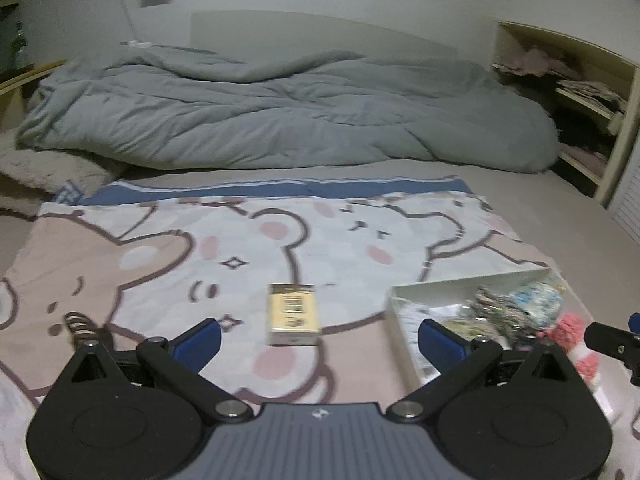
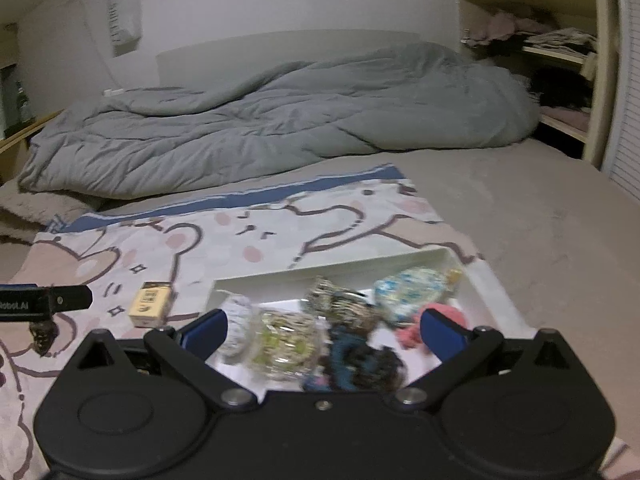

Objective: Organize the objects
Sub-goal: 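Move both tools back toward the claw clip and yellow box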

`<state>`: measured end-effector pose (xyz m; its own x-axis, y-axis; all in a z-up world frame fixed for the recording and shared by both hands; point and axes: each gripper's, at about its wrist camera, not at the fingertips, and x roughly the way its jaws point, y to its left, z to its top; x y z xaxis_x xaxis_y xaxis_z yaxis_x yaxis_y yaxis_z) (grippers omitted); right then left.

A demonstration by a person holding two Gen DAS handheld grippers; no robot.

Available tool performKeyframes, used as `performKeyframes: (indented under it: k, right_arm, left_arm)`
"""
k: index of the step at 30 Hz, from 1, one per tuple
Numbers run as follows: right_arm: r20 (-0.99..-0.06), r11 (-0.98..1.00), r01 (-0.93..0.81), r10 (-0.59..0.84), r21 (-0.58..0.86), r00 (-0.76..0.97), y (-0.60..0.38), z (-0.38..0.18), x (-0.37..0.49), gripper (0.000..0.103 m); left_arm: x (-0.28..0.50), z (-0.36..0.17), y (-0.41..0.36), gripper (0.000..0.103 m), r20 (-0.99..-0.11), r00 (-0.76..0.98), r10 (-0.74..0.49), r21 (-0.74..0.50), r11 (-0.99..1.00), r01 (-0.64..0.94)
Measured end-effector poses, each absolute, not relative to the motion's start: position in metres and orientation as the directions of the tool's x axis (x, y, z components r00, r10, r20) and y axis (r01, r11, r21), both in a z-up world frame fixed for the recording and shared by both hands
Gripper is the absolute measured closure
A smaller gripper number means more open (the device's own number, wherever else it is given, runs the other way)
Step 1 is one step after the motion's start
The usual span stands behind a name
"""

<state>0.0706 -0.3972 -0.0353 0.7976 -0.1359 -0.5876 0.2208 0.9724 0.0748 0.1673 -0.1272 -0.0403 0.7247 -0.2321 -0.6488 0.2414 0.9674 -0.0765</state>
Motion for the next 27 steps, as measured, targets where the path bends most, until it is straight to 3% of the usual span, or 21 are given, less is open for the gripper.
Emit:
performKeyframes:
  k: [16, 27]
  right_arm:
    - [-0.579, 0.985, 0.124, -0.033, 0.119, 0.814, -0.332, -0.048, 0.127, 0.0]
    - [-0.584, 0.989, 0.057, 0.032, 0.133, 0.811, -0.288, -0.062, 0.168, 0.0]
  left_arm:
    - [0.195, -0.055, -0.037, 0.0, -0.643, 0.764, -0.052, -0.037, 0.999, 0.037]
    - [0.227, -0.086, 0.018, 0.0, -0.69, 0.718, 0.091, -0.032, 0.987, -0.156]
